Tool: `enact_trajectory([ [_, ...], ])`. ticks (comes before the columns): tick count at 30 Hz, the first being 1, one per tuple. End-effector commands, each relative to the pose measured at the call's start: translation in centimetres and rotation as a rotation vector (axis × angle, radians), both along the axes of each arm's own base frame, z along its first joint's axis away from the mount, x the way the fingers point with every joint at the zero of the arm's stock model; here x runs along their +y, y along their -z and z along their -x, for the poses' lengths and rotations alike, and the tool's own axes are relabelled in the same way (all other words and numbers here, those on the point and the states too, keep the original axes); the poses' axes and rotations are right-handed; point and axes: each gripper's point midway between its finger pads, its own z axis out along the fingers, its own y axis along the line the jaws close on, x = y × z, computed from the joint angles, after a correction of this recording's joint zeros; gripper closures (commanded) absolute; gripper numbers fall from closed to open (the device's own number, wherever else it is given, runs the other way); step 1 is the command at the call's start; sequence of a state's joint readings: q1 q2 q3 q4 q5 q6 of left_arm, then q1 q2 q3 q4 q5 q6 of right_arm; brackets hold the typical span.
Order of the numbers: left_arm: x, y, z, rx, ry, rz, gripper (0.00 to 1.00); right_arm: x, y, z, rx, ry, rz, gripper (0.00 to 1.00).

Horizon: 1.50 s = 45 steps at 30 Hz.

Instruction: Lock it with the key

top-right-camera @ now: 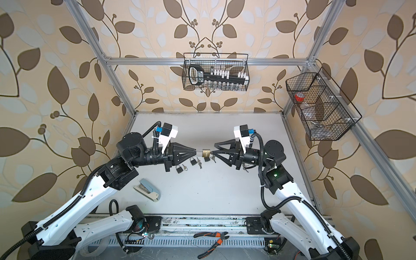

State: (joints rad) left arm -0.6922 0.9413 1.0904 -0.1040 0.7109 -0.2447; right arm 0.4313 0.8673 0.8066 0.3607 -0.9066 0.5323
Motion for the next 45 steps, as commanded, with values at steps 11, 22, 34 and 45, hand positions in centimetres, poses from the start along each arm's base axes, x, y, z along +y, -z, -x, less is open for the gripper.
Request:
enact_trajectory([
  [11,0.3,-2.8,0.9,-0.078,0.036,0.067,1.00,0.4,-0.3,0.9,-0.001,-0.078,-0.004,0.66],
  [22,0.4,-3.0,0.5,-0.081,0.013,0.068,1.00,0.4,-0.5,1.1,-0.010,-0.086,-0.011,1.00],
  [34,5.3,-4.0,-1.5,-0.071,-0.161,0.064,1.00,-3.4,2.3,-3.2,0.024,0.156,-0.002,1.00],
  [45,6.6,2.7,-6.5,0.120,-0.408,-0.128,1.00,-10.0,13.0,-10.8,0.363,0.600,0.007,1.00],
])
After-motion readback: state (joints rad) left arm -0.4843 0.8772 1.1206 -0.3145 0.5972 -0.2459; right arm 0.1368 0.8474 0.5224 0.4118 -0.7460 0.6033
